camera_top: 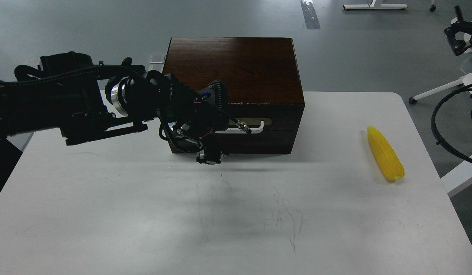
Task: Put corn in drawer with both arms
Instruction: 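Grip the drawer handle with the left gripper and pull it open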
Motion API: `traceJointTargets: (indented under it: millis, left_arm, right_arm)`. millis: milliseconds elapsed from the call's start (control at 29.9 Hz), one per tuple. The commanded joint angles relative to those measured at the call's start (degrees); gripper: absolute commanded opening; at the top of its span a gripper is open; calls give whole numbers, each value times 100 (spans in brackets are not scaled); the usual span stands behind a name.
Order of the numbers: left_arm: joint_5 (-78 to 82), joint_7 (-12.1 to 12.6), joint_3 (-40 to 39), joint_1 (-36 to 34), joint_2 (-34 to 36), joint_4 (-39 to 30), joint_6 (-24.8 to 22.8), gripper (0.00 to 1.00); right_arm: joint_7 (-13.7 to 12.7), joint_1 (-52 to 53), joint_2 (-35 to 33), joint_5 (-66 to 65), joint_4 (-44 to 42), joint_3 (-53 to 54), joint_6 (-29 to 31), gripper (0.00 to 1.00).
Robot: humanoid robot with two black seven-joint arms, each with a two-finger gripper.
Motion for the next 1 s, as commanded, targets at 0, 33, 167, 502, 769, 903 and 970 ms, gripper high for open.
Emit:
traceJointTargets:
  millis: [0,33,167,502,769,903,970]
  left_arm:
    - [-1,-31,4,-1,5,-1,0,82]
    - [-1,-32,4,-1,5,-1,0,81]
    - [8,-190,109,-45,5,-72,0,69]
    - [-1,-365,242,-106,-4,-238,0,55]
    - [-19,-410,224,-352,146,-959,0,55]
    - [-19,-410,224,-370,154,-1012,0,55]
    - [-19,-427,224,-405,163,-1108,0,55]
  right_arm:
    - [3,0,-1,0,0,11,0,100]
    - [-6,0,-1,0,0,11,0,100]
    - [2,0,-9,0,0,11,0,100]
    - [-6,0,-9,-9,0,2,0,100]
    - [3,0,-1,-9,-52,2,0,100]
    - [3,0,-1,-9,-53,2,0,100]
    - [2,0,-9,-9,-79,2,0,100]
